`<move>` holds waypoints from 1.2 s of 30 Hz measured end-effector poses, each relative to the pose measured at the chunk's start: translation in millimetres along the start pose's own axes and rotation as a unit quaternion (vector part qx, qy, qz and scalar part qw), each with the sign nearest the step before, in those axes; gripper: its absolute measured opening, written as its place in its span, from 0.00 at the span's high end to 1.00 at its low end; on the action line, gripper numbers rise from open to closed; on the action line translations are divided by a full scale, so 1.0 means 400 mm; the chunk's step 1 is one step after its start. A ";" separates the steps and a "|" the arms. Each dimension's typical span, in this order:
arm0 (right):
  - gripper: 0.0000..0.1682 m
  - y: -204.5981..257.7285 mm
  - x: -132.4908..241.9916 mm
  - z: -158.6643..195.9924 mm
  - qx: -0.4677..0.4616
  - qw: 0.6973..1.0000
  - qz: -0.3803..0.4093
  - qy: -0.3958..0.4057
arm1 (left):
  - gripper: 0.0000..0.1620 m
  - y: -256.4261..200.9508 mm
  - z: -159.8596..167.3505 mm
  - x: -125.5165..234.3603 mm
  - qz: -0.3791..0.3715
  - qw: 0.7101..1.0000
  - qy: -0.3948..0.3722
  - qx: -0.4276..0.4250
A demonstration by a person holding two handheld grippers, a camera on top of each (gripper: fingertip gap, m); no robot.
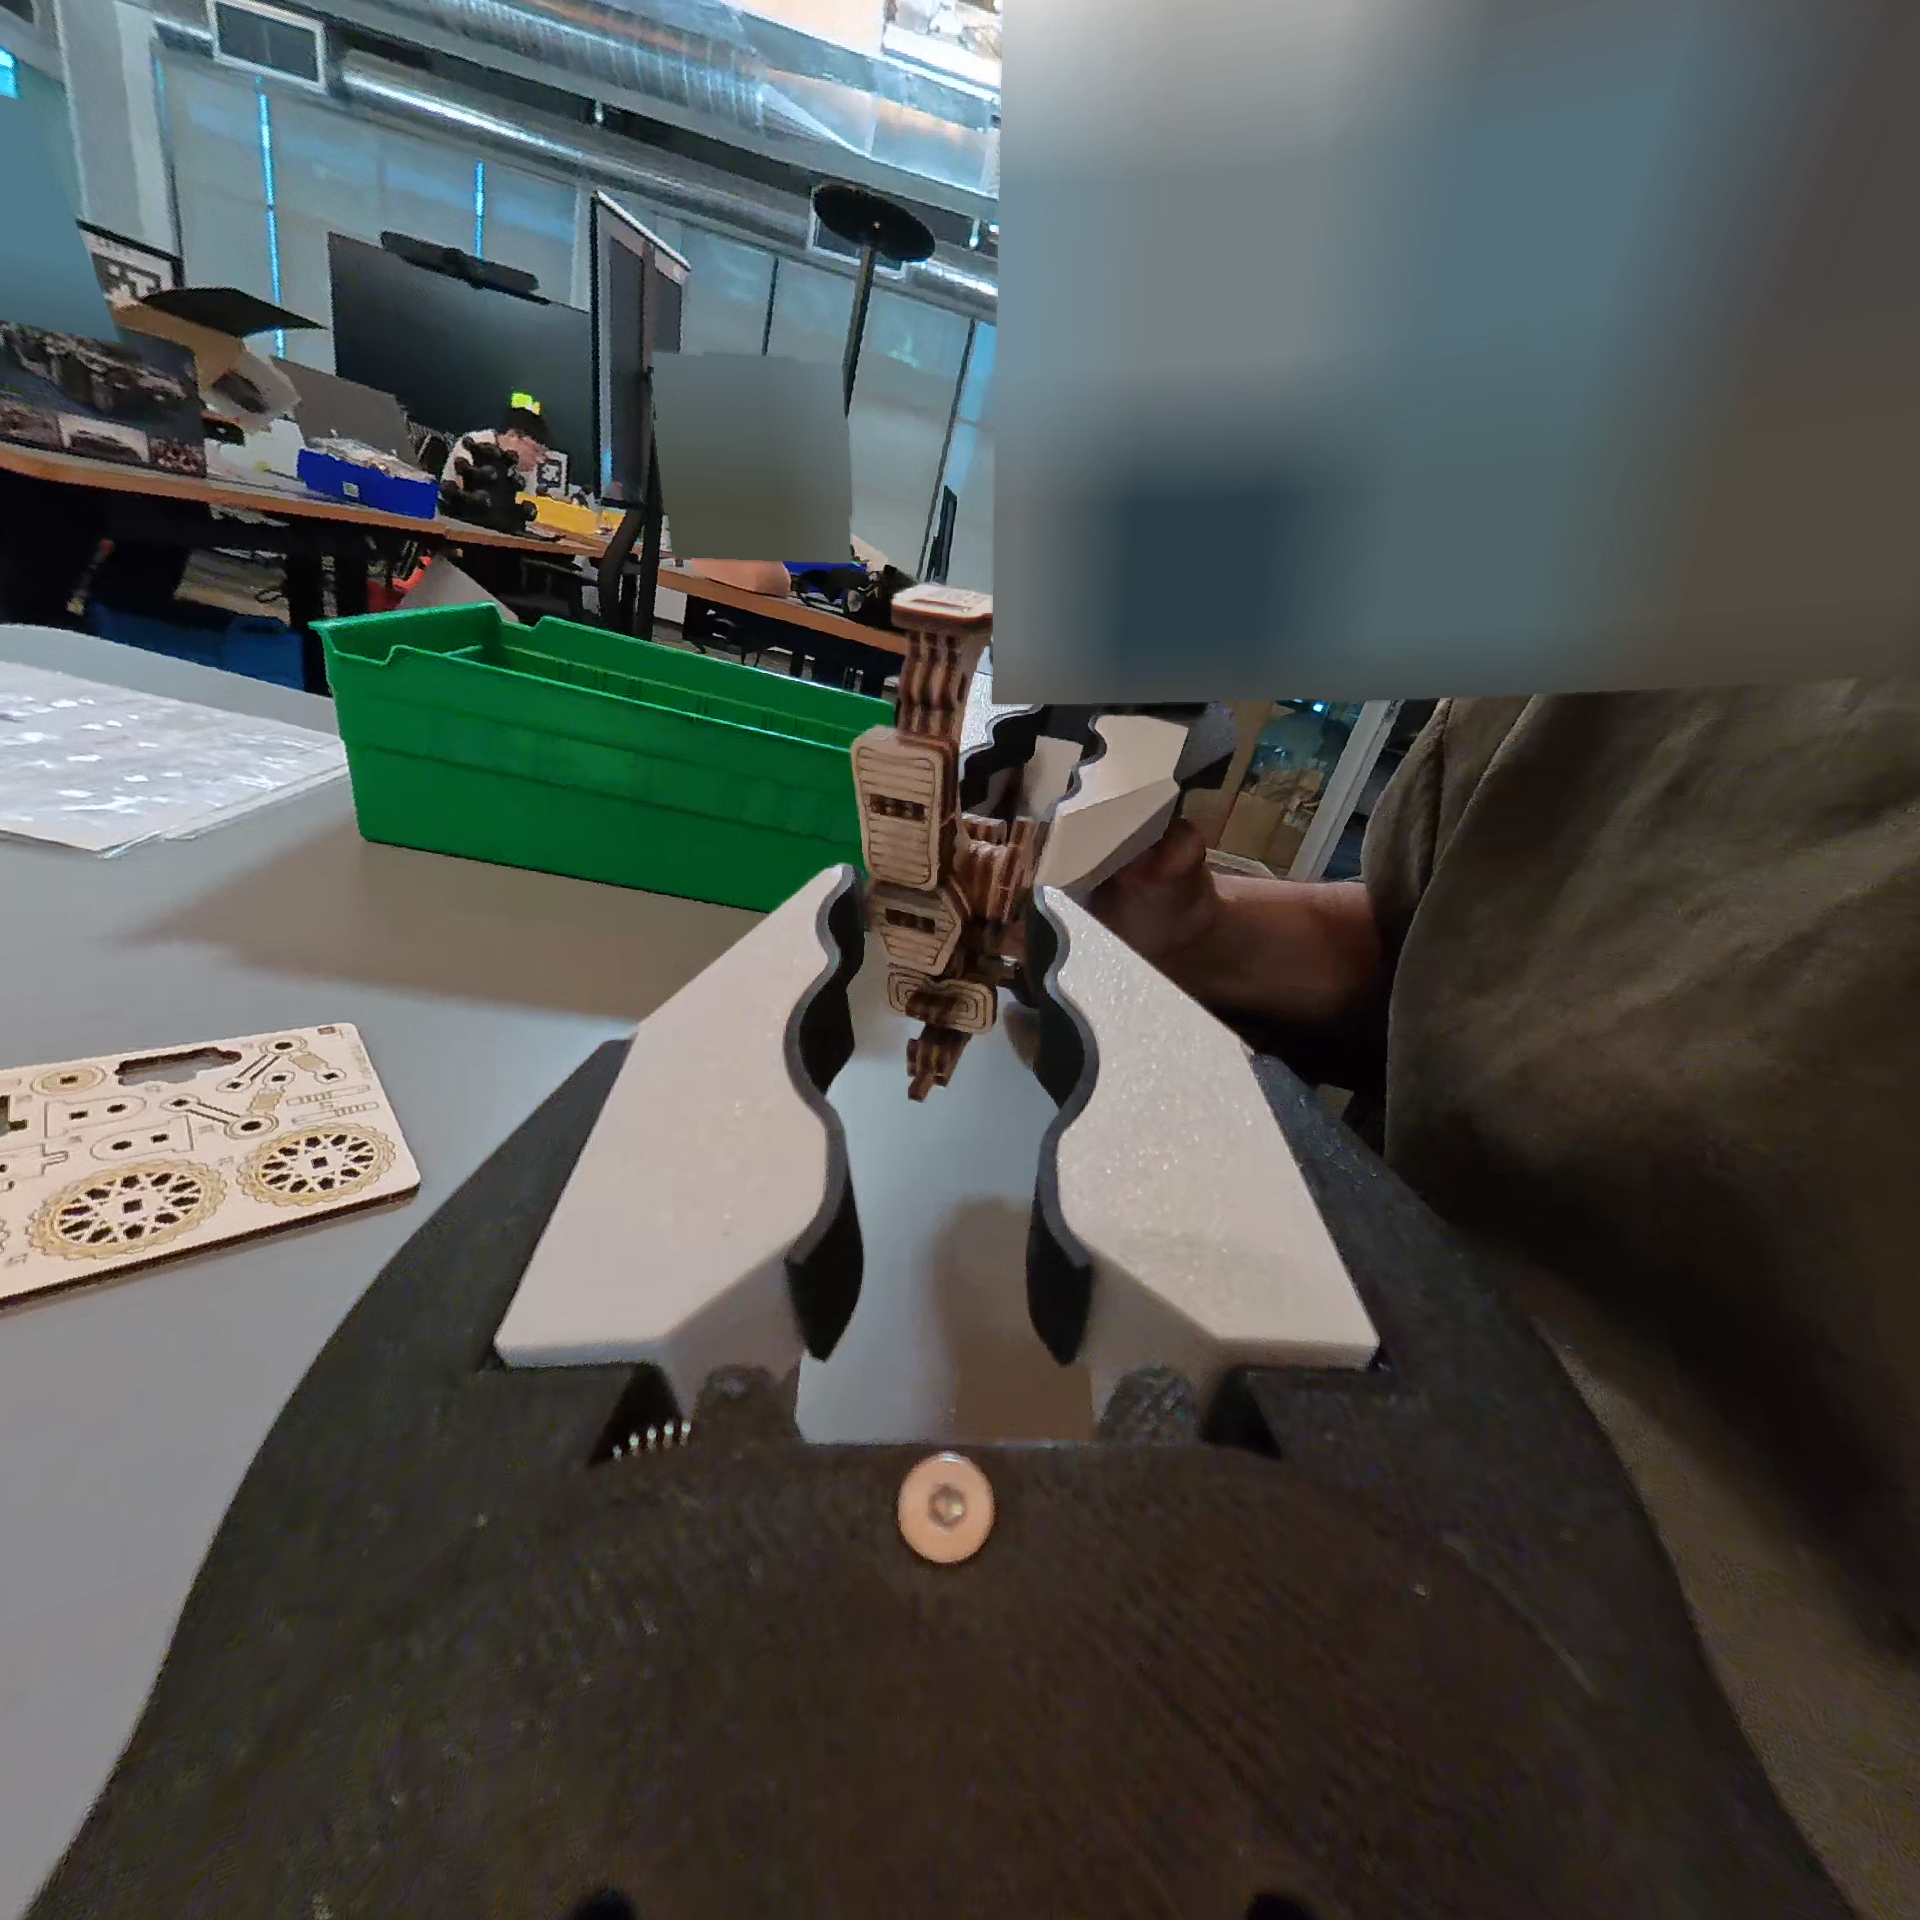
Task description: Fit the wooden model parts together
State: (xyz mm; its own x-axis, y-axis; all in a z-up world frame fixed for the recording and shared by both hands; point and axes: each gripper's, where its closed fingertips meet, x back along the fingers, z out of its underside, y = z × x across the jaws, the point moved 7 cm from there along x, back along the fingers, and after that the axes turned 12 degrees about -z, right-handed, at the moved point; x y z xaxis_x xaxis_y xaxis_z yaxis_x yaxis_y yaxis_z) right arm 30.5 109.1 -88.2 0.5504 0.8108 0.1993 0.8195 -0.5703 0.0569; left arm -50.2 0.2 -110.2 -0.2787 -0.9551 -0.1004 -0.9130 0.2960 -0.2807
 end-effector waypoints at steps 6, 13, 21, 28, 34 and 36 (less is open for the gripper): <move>0.88 0.009 0.000 -0.003 0.053 0.998 0.018 0.000 | 0.83 -0.004 -0.002 0.001 0.003 1.000 -0.007 -0.012; 0.87 0.011 0.003 -0.006 0.039 0.999 0.003 -0.016 | 0.83 -0.018 -0.001 -0.002 0.000 0.999 -0.017 -0.051; 0.89 0.022 0.012 -0.020 0.057 0.998 -0.003 -0.038 | 0.82 -0.025 -0.011 0.005 0.013 0.998 -0.046 -0.051; 0.87 0.028 0.013 -0.023 0.058 0.997 -0.016 -0.048 | 0.83 -0.035 -0.010 0.007 0.025 0.996 -0.057 -0.066; 0.88 0.033 0.008 -0.022 0.083 0.996 0.000 -0.028 | 0.82 -0.036 -0.011 0.007 0.020 0.995 -0.068 -0.071; 0.88 0.035 0.005 -0.021 0.094 0.995 0.008 -0.021 | 0.83 -0.037 -0.010 0.007 0.020 0.995 -0.070 -0.073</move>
State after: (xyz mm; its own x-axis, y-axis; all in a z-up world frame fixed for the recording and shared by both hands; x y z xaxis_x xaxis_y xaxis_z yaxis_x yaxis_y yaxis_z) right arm 42.0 101.6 -78.6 0.5663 0.8090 0.1575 0.8240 -0.5515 -0.1299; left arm -38.7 -6.8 -102.5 -0.2809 -0.9282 -0.2442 -0.9383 0.3190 -0.1332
